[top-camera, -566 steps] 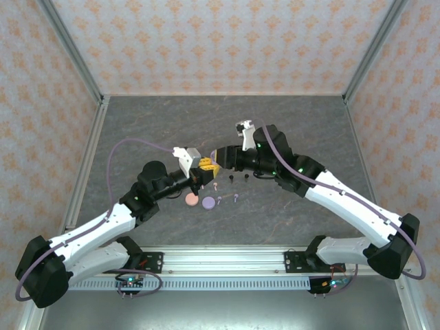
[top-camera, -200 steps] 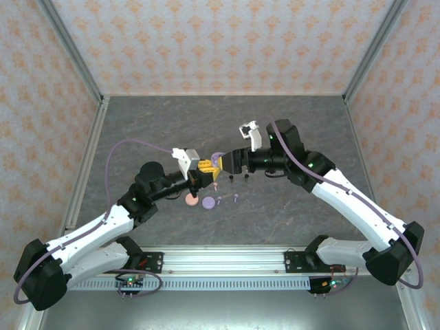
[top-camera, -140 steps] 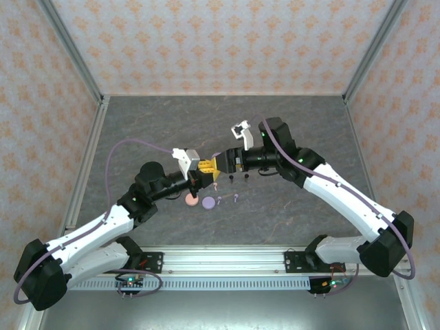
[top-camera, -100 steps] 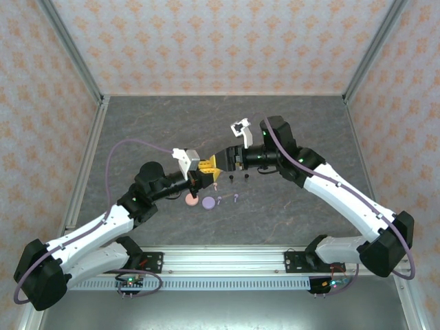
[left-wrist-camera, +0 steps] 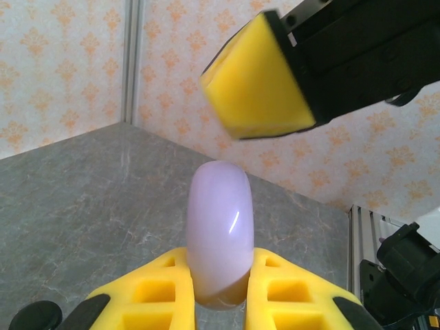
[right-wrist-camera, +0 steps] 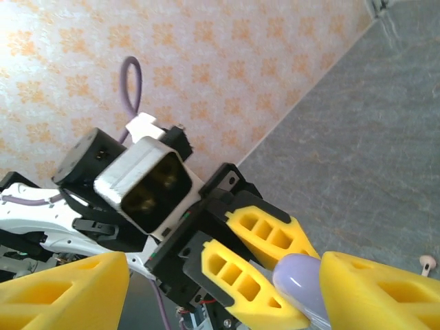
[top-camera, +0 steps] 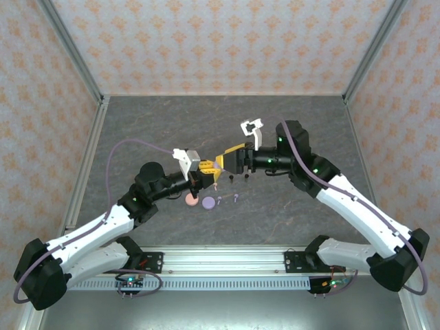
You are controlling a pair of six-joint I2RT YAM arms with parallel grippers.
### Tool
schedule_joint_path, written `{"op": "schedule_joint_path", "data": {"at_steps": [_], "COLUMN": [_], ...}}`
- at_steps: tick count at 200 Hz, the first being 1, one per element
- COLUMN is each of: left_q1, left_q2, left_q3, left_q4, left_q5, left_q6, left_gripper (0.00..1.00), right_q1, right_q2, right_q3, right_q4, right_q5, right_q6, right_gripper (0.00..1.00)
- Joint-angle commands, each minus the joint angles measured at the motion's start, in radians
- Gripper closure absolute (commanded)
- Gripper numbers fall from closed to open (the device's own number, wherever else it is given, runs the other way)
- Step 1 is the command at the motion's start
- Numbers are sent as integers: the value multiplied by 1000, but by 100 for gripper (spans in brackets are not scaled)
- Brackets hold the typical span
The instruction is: Insert wireless bluetooth earbuds into charging case
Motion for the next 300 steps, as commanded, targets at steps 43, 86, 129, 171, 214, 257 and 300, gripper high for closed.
{"op": "schedule_joint_path", "data": {"at_steps": [43, 86, 129, 171, 214, 257, 300], "left_q1": [-6, 75, 239, 343, 396, 414, 415], "left_q2": [23, 123, 318, 576, 802, 1015, 1095], "left_q3": [37, 96, 223, 394, 569, 690, 727], "left_q4": [-40, -137, -273, -388, -475, -500, -493], "left_q5": [-97, -142, -73, 63, 149, 197, 207], "left_q6": [0, -66, -136, -179, -179, -214, -238], "left_gripper": [100, 100, 100, 100, 100, 100, 100], "right_q1": [-15, -19, -20, -19, -20, -19, -20], "right_q2": [-77, -225, -330, -408, -476, -495, -494], "right_q3": [15, -105, -242, -396, -520, -544, -516], "right_q4": [-160, -129, -74, 45, 167, 152, 87], "right_q5": [344, 703, 859, 993, 1058, 1032, 980], "right_q6": [-83, -60, 2, 96, 104, 48, 30], "right_gripper": [26, 10, 1, 1, 1, 1, 1]}}
